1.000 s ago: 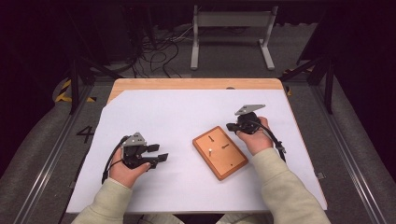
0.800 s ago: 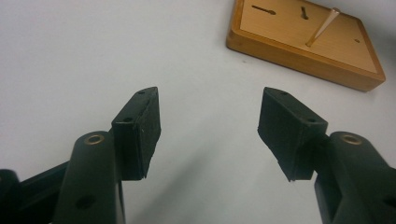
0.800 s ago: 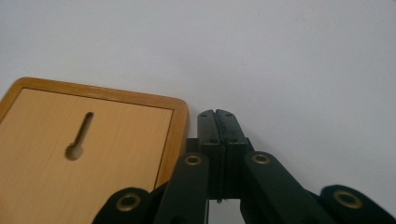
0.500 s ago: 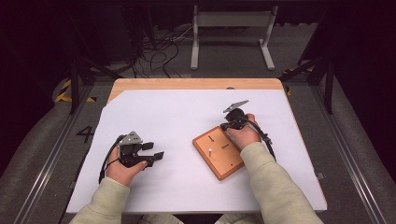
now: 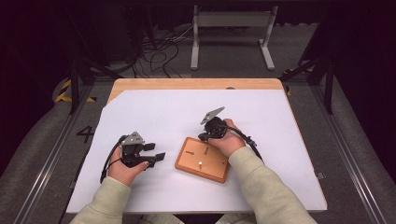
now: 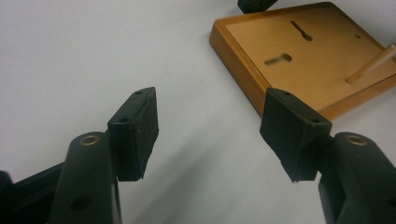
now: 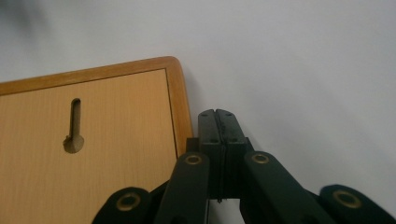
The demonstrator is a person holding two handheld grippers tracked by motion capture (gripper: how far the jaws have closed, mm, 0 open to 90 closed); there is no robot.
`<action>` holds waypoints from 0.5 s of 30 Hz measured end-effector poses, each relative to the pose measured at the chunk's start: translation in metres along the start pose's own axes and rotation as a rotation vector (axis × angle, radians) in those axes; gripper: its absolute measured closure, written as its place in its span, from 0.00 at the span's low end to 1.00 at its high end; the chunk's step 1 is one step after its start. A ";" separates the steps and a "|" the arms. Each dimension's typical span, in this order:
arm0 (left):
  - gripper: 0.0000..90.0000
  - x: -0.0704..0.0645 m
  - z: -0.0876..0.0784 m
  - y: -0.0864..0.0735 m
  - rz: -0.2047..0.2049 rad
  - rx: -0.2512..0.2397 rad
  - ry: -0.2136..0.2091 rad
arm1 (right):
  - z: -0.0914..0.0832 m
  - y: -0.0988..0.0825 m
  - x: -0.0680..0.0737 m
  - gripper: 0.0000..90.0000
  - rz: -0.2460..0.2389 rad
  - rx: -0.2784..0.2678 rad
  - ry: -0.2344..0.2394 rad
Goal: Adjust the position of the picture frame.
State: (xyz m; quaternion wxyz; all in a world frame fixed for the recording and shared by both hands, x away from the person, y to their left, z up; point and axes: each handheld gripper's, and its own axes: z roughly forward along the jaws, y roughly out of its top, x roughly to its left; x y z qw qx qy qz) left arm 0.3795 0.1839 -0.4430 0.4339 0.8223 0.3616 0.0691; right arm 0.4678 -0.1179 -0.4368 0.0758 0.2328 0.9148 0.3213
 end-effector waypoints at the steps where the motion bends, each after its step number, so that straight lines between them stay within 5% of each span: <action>1: 0.41 0.000 0.000 0.000 0.003 0.001 0.002 | 0.001 0.002 0.003 1.00 -0.013 0.001 0.002; 7: 0.42 -0.001 -0.001 0.000 -0.004 -0.006 -0.006 | -0.007 0.003 0.009 1.00 -0.031 -0.024 -0.047; 8: 0.42 -0.001 0.000 0.000 -0.003 -0.003 -0.005 | -0.026 -0.006 0.011 1.00 0.009 -0.082 -0.054; 12: 0.41 -0.001 0.002 0.002 0.004 0.007 -0.002 | -0.066 -0.035 0.029 1.00 0.007 -0.163 0.015; 15: 0.40 -0.003 0.003 0.002 0.004 0.010 0.000 | -0.078 -0.049 0.038 1.00 0.001 -0.186 0.040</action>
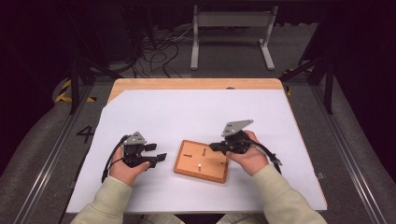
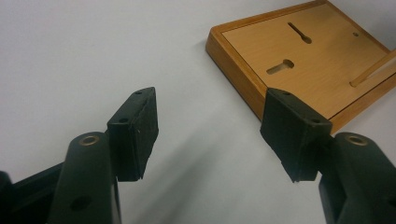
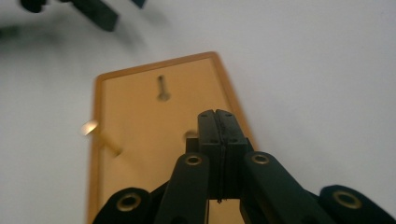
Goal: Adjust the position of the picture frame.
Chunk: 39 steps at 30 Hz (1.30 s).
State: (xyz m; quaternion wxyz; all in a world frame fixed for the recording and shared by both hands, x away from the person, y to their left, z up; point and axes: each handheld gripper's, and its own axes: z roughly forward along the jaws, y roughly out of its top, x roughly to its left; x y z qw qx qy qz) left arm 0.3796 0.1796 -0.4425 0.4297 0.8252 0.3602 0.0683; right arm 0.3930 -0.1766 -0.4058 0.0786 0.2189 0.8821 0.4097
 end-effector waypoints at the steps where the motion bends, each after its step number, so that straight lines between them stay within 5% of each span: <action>1: 0.39 0.000 0.001 0.000 0.000 0.002 -0.002 | -0.008 -0.009 0.007 1.00 -0.003 -0.006 0.012; 8: 0.38 -0.002 0.001 0.000 0.003 0.012 0.002 | -0.023 -0.047 0.047 1.00 -0.048 0.009 0.089; 12: 0.37 0.000 0.002 0.000 0.005 0.009 0.003 | -0.019 -0.056 0.065 1.00 -0.094 0.067 0.098; 17: 0.37 -0.001 0.003 0.001 0.003 0.010 -0.002 | -0.015 -0.060 0.067 1.00 -0.123 0.119 0.052; 22: 0.37 -0.001 0.003 0.001 0.000 0.013 -0.004 | -0.012 -0.063 0.065 1.00 -0.117 0.146 0.053; 24: 0.37 -0.001 0.003 0.001 0.006 0.013 0.000 | -0.013 -0.064 0.061 1.00 -0.136 0.159 -0.023; 29: 0.37 -0.001 0.005 0.001 0.003 0.014 -0.004 | -0.015 -0.067 0.054 1.00 -0.113 0.141 -0.039; 36: 0.37 -0.001 0.006 0.003 0.002 0.010 -0.007 | -0.018 -0.068 0.050 1.00 -0.096 0.152 -0.127; 39: 0.37 -0.001 0.006 0.003 0.006 0.007 -0.008 | -0.022 -0.067 0.049 0.99 -0.076 0.112 -0.096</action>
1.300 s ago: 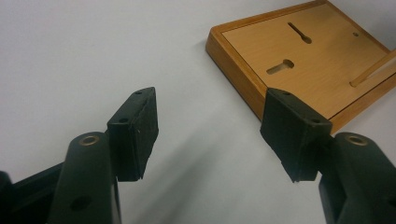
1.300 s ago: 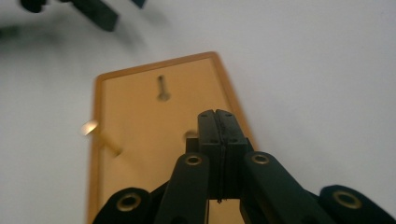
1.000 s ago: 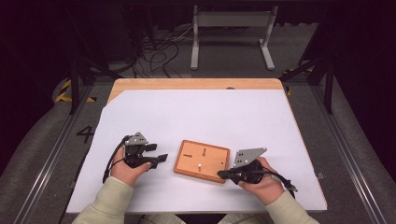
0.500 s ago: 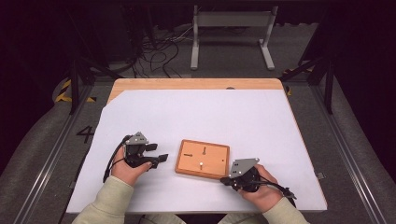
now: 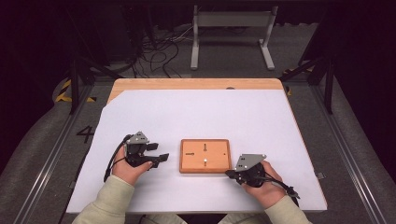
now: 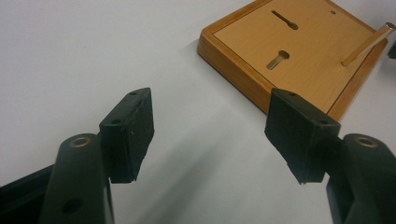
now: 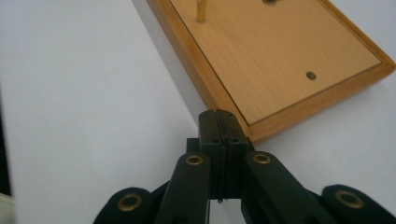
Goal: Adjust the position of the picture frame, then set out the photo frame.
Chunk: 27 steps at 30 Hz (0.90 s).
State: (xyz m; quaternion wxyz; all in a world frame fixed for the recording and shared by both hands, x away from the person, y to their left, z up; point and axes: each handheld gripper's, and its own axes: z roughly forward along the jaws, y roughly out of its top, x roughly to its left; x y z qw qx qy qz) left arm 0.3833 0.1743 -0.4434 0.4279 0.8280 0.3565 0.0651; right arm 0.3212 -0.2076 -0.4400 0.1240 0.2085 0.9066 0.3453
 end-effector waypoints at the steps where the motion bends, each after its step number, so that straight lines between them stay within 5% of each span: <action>1: 0.37 0.000 0.000 0.000 0.001 -0.001 0.004 | -0.002 0.001 0.000 0.95 0.012 -0.029 0.019; 6: 0.35 -0.001 -0.001 0.002 -0.010 -0.005 -0.001 | -0.016 0.011 -0.003 0.86 0.030 -0.125 0.036; 14: 0.35 0.002 -0.004 0.004 -0.010 -0.022 0.005 | -0.025 0.021 -0.013 0.69 0.091 -0.205 0.033; 27: 0.30 0.003 -0.004 0.004 -0.018 -0.030 0.016 | -0.008 0.045 -0.019 0.43 0.182 -0.372 -0.001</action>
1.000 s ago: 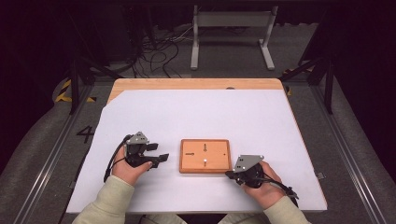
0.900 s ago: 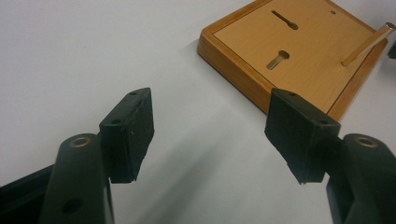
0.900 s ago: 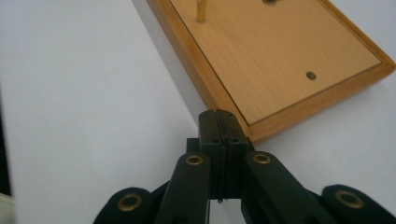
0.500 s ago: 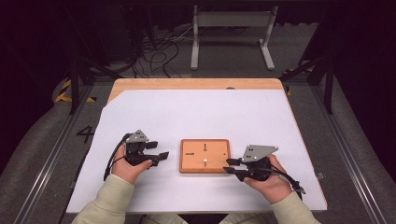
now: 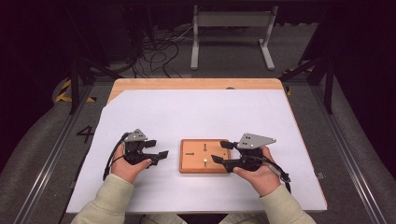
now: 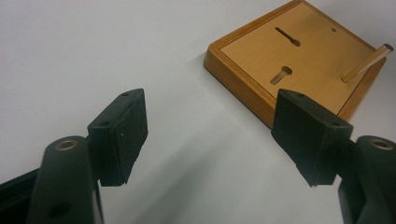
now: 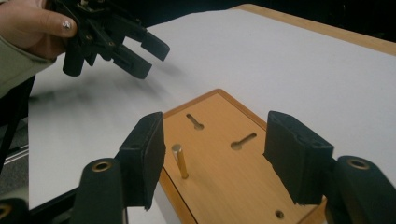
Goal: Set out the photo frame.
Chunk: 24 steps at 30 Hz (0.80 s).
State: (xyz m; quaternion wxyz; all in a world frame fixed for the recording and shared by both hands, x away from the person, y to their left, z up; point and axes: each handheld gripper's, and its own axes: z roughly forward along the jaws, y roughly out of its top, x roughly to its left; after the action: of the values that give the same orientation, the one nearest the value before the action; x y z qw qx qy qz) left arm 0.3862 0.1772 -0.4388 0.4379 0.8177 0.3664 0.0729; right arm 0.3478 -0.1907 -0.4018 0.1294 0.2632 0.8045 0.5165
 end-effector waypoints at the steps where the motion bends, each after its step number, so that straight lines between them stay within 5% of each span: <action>1: 0.30 0.000 0.000 0.000 -0.001 -0.001 -0.001 | 0.002 0.001 0.000 0.43 0.003 -0.004 0.006; 7: 0.29 -0.001 0.001 0.000 -0.004 -0.001 -0.008 | 0.020 0.000 0.005 0.42 -0.026 0.032 0.025; 14: 0.24 -0.002 0.001 0.000 -0.004 -0.055 -0.015 | 0.039 -0.009 0.005 0.47 -0.015 0.073 0.064; 24: 0.23 -0.002 0.003 -0.001 -0.006 -0.055 -0.004 | 0.052 -0.017 0.010 0.78 -0.114 0.153 0.107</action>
State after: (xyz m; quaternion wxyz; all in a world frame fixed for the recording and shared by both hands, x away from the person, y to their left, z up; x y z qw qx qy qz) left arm 0.3858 0.1745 -0.4405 0.4613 0.8045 0.3656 0.0799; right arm 0.3597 -0.1514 -0.4385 0.0950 0.1981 0.8611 0.4586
